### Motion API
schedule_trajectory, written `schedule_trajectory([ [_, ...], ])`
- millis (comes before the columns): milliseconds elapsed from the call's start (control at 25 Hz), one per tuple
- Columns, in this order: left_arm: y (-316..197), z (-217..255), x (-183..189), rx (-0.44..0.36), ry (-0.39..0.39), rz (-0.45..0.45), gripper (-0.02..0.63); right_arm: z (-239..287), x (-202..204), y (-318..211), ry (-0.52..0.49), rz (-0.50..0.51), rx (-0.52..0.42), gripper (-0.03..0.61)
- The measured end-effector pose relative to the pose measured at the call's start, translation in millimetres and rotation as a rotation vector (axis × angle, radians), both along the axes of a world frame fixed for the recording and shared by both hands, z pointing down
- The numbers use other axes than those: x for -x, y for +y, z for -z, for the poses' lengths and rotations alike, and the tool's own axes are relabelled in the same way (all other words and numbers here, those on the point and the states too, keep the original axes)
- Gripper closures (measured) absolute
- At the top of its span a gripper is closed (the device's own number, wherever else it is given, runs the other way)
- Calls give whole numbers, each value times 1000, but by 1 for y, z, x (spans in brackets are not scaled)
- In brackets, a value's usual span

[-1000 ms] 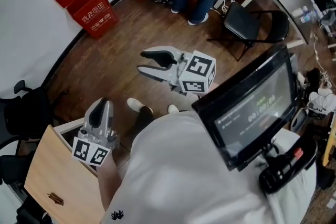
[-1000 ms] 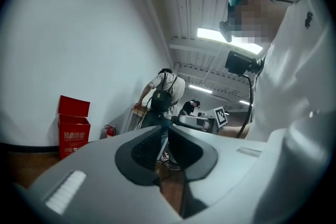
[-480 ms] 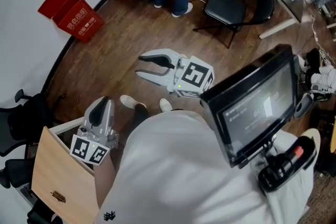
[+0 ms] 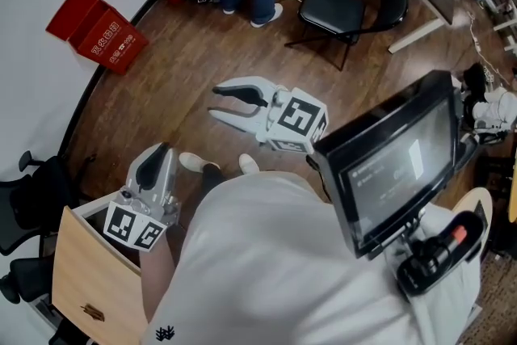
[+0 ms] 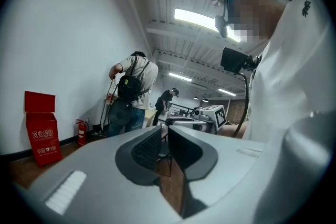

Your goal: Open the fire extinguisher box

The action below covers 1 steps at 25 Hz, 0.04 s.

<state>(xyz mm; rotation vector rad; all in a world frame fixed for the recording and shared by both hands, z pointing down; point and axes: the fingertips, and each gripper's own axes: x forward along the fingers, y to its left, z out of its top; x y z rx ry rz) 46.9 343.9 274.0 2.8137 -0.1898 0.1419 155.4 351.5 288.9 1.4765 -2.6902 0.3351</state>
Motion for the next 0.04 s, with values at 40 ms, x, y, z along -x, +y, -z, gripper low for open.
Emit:
schedule_trajectory([
  [40,0,-1,1,5,2,3,574,-1,0,0,1,1,4,431],
])
